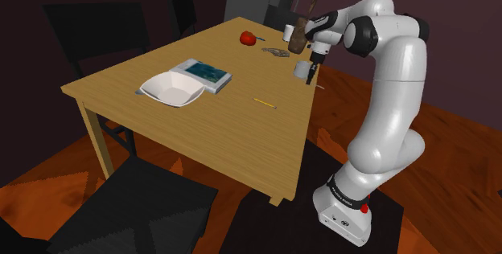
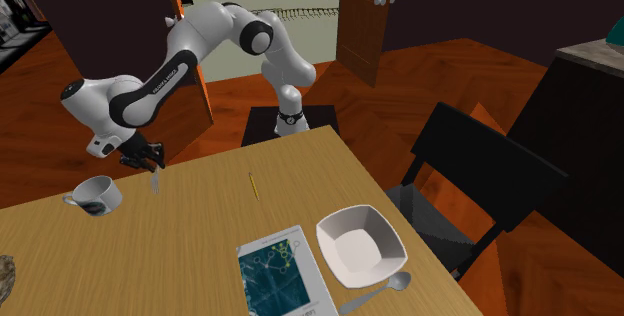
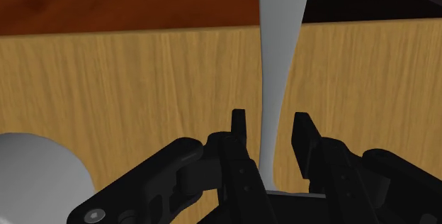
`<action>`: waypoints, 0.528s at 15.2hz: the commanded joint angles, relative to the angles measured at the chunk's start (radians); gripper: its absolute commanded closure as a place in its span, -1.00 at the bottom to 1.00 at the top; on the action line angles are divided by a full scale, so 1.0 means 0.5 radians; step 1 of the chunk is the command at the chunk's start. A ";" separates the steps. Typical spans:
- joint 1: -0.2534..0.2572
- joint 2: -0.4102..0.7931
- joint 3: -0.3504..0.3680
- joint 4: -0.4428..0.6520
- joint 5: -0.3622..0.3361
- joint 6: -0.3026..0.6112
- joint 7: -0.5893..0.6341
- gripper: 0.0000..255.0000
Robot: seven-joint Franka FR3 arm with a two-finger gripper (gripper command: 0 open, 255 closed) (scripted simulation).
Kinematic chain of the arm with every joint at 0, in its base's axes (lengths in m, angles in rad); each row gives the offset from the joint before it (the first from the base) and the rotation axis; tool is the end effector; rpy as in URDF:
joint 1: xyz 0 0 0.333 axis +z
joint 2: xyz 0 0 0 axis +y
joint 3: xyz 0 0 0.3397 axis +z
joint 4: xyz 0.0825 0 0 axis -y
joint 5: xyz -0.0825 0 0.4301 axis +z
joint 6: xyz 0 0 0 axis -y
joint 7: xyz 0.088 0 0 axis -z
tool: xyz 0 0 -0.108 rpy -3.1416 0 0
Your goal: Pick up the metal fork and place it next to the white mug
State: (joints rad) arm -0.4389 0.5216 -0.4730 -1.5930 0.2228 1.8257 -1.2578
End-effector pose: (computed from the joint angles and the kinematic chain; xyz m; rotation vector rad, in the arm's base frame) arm 0.4778 -0.5209 0.3377 -2.9155 -0.4294 0.1913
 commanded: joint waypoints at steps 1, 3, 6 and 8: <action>-0.005 0.028 0.007 -0.015 0.013 0.042 -0.007 1.00; -0.007 0.044 0.011 -0.030 0.020 0.072 -0.012 1.00; -0.007 0.045 0.011 -0.029 0.021 0.072 -0.012 1.00; -0.007 0.045 0.011 -0.029 0.021 0.072 -0.012 1.00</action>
State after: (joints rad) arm -0.4423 0.5439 -0.4673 -1.6078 0.2330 1.8612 -1.2635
